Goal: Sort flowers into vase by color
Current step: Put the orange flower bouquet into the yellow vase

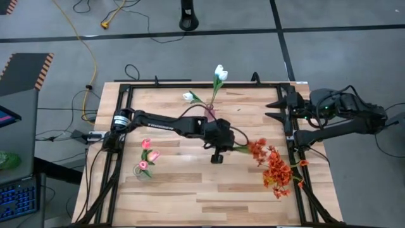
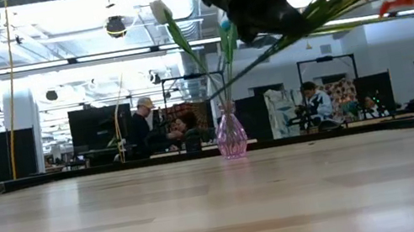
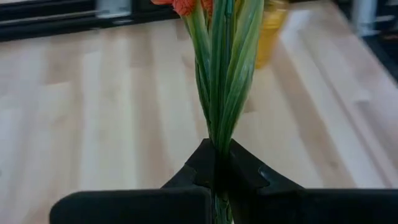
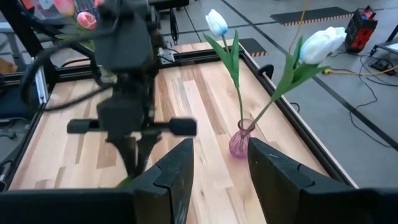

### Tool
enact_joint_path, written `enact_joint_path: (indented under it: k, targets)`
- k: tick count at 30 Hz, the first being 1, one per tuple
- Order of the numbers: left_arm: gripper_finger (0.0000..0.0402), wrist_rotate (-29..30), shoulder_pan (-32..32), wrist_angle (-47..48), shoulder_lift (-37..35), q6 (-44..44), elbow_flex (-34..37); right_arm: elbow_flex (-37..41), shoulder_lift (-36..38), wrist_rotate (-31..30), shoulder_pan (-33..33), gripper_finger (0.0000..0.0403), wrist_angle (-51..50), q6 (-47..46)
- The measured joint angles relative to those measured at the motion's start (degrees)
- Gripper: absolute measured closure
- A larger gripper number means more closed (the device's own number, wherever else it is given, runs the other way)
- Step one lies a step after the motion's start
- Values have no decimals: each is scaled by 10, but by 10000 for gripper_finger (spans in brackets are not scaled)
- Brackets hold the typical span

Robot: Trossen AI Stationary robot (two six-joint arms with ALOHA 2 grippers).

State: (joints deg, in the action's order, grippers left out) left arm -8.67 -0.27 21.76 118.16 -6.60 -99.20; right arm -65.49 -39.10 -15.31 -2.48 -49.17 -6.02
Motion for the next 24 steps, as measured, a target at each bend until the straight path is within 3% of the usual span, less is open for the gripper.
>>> enact_joint_path:
  k: [8,17,24]
  targets:
    - [399,110,19,31,0,26,-56,0,6,0,0,226,-6,-1]
    - [399,137,31,-2,0,68,-116,0,6,0,0,226,-6,-30]
    - [399,178,31,-9,0,71,-144,0,48,0,0,226,-6,-32]
